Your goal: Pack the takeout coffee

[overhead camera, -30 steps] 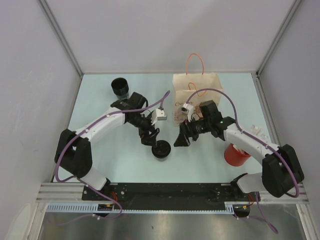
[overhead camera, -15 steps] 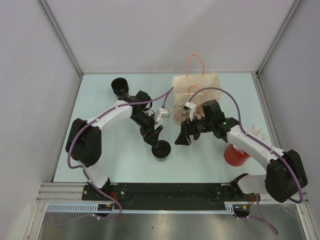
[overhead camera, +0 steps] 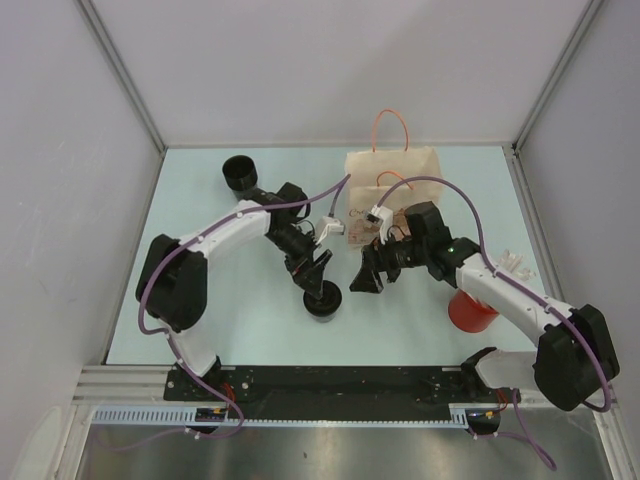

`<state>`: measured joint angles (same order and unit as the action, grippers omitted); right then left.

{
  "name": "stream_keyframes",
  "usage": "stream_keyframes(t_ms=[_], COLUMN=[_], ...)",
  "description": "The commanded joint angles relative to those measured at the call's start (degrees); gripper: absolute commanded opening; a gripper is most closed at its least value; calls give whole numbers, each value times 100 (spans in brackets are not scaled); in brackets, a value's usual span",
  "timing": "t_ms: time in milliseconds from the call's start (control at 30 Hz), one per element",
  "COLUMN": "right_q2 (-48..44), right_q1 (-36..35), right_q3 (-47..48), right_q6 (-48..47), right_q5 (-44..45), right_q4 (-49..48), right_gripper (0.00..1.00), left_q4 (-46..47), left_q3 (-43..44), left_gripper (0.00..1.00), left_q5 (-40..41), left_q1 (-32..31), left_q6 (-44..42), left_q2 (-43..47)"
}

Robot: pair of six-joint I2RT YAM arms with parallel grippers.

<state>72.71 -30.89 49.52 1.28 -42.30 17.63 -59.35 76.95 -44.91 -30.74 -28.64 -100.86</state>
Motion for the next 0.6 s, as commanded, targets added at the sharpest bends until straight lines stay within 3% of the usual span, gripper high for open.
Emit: stream_keyframes(t_ms=[0,133,567], right_q2=[-222,-248,-266], right_q1=[-31,-31,-31], right_q3=[-12,-21,-30], right_q6=[-84,-93,-101], right_q5=[38,20,21], right_q4=[-172,-181,-190], right_gripper=[86,87,86], left_q4=[117,143,90], left_q3=[92,40,-22], left_gripper=[92,82,64], left_q5=[148,228,685], left_q1=[-116,-169,-353], left_q6=[245,272,210], left_q2=[22,-4,-162])
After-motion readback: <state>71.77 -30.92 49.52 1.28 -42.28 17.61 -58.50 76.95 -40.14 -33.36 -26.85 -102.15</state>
